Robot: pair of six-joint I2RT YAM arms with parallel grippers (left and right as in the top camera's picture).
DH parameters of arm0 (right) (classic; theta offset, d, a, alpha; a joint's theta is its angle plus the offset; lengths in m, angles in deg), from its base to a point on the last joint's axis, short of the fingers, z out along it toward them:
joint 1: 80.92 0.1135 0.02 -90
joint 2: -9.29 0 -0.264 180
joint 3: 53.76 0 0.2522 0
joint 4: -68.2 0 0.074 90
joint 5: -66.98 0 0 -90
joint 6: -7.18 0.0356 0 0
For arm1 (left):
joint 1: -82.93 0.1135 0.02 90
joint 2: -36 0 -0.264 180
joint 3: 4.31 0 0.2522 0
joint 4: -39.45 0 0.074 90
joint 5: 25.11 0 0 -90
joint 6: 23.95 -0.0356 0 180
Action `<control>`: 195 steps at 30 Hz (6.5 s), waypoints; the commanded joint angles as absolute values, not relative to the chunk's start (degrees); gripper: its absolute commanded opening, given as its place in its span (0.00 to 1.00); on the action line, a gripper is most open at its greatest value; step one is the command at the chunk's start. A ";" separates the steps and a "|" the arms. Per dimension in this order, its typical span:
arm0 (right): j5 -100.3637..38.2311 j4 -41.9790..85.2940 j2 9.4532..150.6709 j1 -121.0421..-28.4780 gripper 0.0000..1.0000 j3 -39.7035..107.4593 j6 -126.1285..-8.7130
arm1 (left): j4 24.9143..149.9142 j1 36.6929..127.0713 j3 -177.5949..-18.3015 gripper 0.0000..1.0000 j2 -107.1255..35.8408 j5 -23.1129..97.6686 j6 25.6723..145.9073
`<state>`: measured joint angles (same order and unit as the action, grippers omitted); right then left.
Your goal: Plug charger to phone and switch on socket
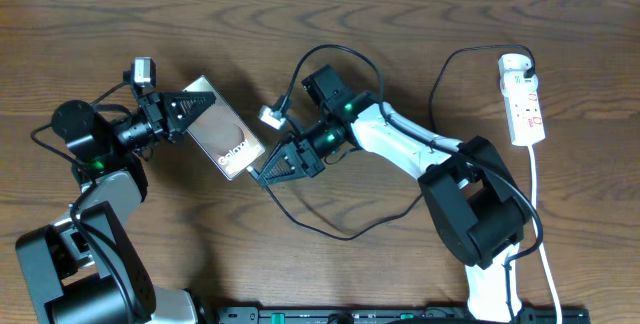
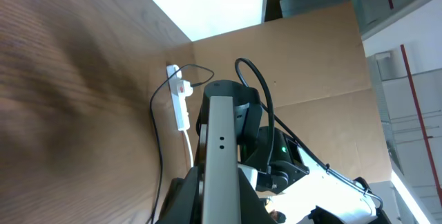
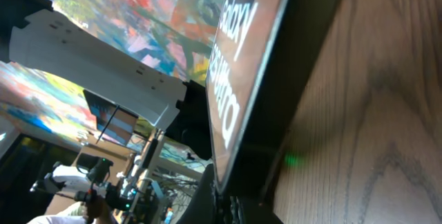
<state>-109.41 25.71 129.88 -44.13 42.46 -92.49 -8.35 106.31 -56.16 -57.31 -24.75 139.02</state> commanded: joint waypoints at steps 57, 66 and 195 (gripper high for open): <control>-110.18 28.40 128.86 -44.76 0.01 43.48 -89.91 | -8.99 106.35 -56.40 0.07 -57.18 -25.17 136.09; -110.13 29.23 128.86 -44.43 0.01 43.48 -89.37 | -8.99 106.31 -56.40 0.07 -57.18 -25.17 136.16; -39.45 15.79 128.01 -56.13 0.99 50.54 -61.63 | 50.92 115.22 -53.05 0.07 -57.23 15.14 96.36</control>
